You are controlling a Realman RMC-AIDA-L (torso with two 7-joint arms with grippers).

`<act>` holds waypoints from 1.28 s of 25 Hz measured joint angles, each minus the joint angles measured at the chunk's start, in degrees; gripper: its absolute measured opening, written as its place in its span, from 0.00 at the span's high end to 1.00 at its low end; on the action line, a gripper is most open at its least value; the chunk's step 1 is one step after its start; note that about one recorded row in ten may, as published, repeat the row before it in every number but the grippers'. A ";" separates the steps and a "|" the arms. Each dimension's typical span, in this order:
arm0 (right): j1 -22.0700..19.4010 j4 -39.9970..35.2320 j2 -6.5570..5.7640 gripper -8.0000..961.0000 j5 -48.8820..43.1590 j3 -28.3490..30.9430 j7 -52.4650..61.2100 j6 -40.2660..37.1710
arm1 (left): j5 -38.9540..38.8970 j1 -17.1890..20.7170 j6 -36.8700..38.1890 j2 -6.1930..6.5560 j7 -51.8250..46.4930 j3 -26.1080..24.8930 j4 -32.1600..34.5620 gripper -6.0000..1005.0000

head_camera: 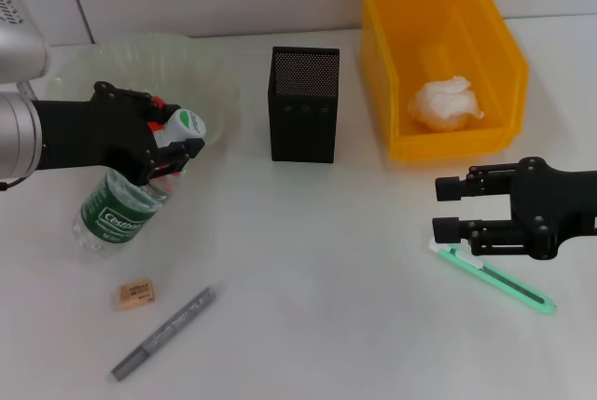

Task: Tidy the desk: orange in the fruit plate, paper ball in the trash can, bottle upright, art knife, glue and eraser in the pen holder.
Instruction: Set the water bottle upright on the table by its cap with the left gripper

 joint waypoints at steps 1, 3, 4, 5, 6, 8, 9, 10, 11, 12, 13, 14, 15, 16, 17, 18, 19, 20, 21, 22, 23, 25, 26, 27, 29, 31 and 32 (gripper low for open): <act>0.01 0.00 0.00 0.37 0.00 0.00 0.00 0.01 | -0.05 0.00 0.01 0.00 0.00 -0.03 -0.04 0.56; 0.01 0.00 0.00 0.37 0.00 0.00 0.00 0.04 | -0.13 0.00 0.02 -0.01 0.01 -0.05 -0.04 0.56; 0.01 0.00 0.00 0.37 0.00 0.00 0.00 0.12 | -0.24 0.01 0.02 -0.01 0.01 -0.08 -0.03 0.56; 0.01 0.00 0.00 0.37 0.00 0.00 0.00 0.12 | -0.24 0.01 0.02 -0.01 0.01 -0.08 -0.03 0.56; 0.01 0.00 0.00 0.37 0.00 0.00 0.00 0.16 | -0.42 0.04 0.03 0.00 0.01 -0.21 0.09 0.56; 0.01 0.01 0.00 0.37 0.00 0.00 0.00 0.17 | -0.76 0.14 0.03 -0.01 0.03 -0.58 0.32 0.56; 0.01 0.00 0.00 0.37 0.00 0.00 0.00 0.17 | -0.95 0.17 0.03 -0.01 0.04 -0.71 0.35 0.56; 0.01 0.00 0.00 0.37 0.00 0.00 0.00 0.17 | -0.95 0.17 0.03 -0.01 0.04 -0.71 0.35 0.56; 0.03 0.03 0.00 0.37 0.00 0.00 0.00 0.17 | -1.37 0.25 0.03 0.01 0.14 -0.82 0.40 0.56; 0.03 0.03 0.00 0.37 0.00 0.00 0.00 0.17 | -1.37 0.25 0.03 0.01 0.14 -0.82 0.40 0.56; 0.06 0.05 0.00 0.37 0.00 0.00 0.00 0.18 | -1.37 0.25 0.03 0.01 0.14 -0.82 0.40 0.56; 0.09 0.07 0.00 0.37 0.00 0.00 0.01 0.17 | -1.37 0.25 0.03 0.01 0.14 -0.82 0.40 0.56; 0.11 0.09 0.00 0.37 0.00 0.00 0.01 0.18 | -2.11 0.41 0.09 0.02 0.66 -1.34 0.50 0.56; 0.11 0.13 0.00 0.37 0.00 0.02 0.01 0.18 | -2.57 0.45 0.26 0.02 0.77 -1.71 0.49 0.56; 0.11 0.13 0.00 0.37 0.00 0.02 0.01 0.18 | -2.57 0.45 0.26 0.02 0.77 -1.71 0.49 0.56; 0.11 0.13 0.00 0.37 0.00 0.05 0.02 0.18 | -2.57 0.45 0.26 0.02 0.77 -1.71 0.49 0.56; 0.11 0.15 0.00 0.37 0.00 0.04 0.02 0.18 | -2.92 0.48 0.39 0.02 0.84 -1.91 0.45 0.56; 0.11 0.15 0.00 0.37 0.00 0.04 0.01 0.17 | -3.86 0.54 0.99 0.03 1.49 -3.17 0.19 0.56; 0.10 0.17 0.00 0.37 0.00 0.02 0.02 0.17 | -4.22 0.54 1.32 0.01 1.75 -3.80 0.03 0.56; 0.10 0.17 0.00 0.37 0.00 0.02 0.02 0.17 | -4.22 0.54 1.32 0.01 1.75 -3.80 0.03 0.56; 0.10 0.18 0.00 0.37 0.00 0.01 0.02 0.18 | -4.22 0.54 1.32 0.01 1.75 -3.80 0.03 0.56; 0.10 0.18 0.00 0.37 0.00 0.00 0.02 0.39 | -4.93 0.64 1.76 -0.01 2.10 -4.58 -0.24 0.56; 0.13 0.18 0.00 0.37 0.00 -0.05 0.02 0.60 | -5.09 0.80 1.76 0.02 2.15 -4.59 -0.30 0.56; 0.13 0.18 0.00 0.37 0.00 -0.05 0.02 0.60 | -5.09 0.80 1.76 0.02 2.15 -4.59 -0.30 0.56; 0.14 0.18 0.00 0.37 0.00 -0.09 0.02 0.67 | -5.09 0.80 1.76 0.02 2.15 -4.59 -0.30 0.56; 0.16 0.18 0.00 0.37 0.00 -0.09 0.02 0.69 | -5.09 0.80 1.76 0.02 2.15 -4.59 -0.30 0.56; 0.16 0.18 0.00 0.37 0.00 -0.09 0.02 0.69 | -5.28 1.02 1.73 0.04 2.22 -4.59 -0.37 0.56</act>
